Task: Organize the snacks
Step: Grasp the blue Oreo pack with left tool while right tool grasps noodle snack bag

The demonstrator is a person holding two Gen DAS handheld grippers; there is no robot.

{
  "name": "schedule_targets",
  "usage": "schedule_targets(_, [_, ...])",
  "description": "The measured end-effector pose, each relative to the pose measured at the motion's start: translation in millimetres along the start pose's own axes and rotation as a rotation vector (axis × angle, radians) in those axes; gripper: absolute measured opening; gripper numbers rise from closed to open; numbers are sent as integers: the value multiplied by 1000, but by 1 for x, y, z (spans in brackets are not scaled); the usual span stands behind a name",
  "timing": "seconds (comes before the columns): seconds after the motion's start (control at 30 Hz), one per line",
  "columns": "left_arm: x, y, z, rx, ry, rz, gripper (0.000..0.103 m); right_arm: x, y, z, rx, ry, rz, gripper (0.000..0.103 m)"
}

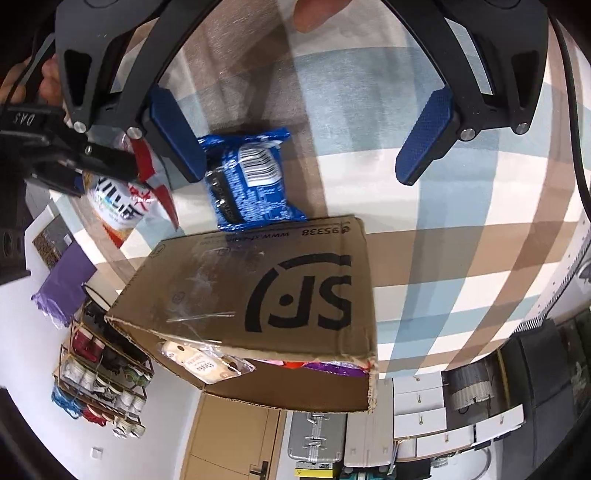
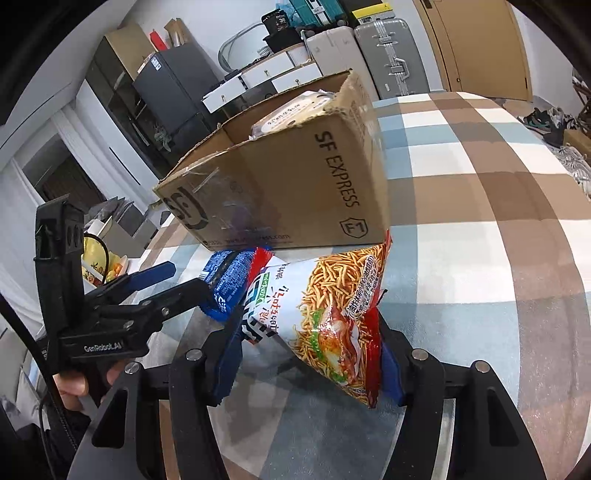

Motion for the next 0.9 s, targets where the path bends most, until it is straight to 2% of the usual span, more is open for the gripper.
schedule_targets(0.27, [0, 12, 24, 1, 26, -17, 102, -2, -13, 14, 55, 16, 28, 63])
schedule_targets(0.4, [0, 20, 33, -51, 55, -29, 100, -6, -19, 17, 59, 20, 44, 63])
schedule_targets(0.53, [0, 29, 38, -46, 68, -61, 78, -6, -20, 20, 56, 27, 40, 63])
schedule_targets(0.6, [0, 31, 38, -38, 71, -59, 70, -5, -19, 21, 58, 28, 38, 63])
schedule_targets(0.63, [-1, 30, 39, -23, 74, -55, 60, -5, -19, 22, 57, 27, 37, 63])
schedule_targets(0.7, [2, 29, 44, -14, 83, -57, 57, -5, -20, 22, 56, 27, 38, 63])
schedule_targets(0.73, [3, 27, 45, 2, 87, -49, 44, -5, -19, 22, 55, 29, 38, 63])
schedule_targets(0.9, [7, 22, 49, 14, 103, -36, 40, -3, -19, 20, 55, 24, 40, 63])
Point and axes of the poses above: each gripper's, at about its wrist camera, not at the fingertips, and y roughly the way its jaws point, z to its right, x to its underside, the point moved 2 cm from there along y, roughly the way its jaws point, and after that the axes turned 2 degrees about y, right-handed, at the moved point
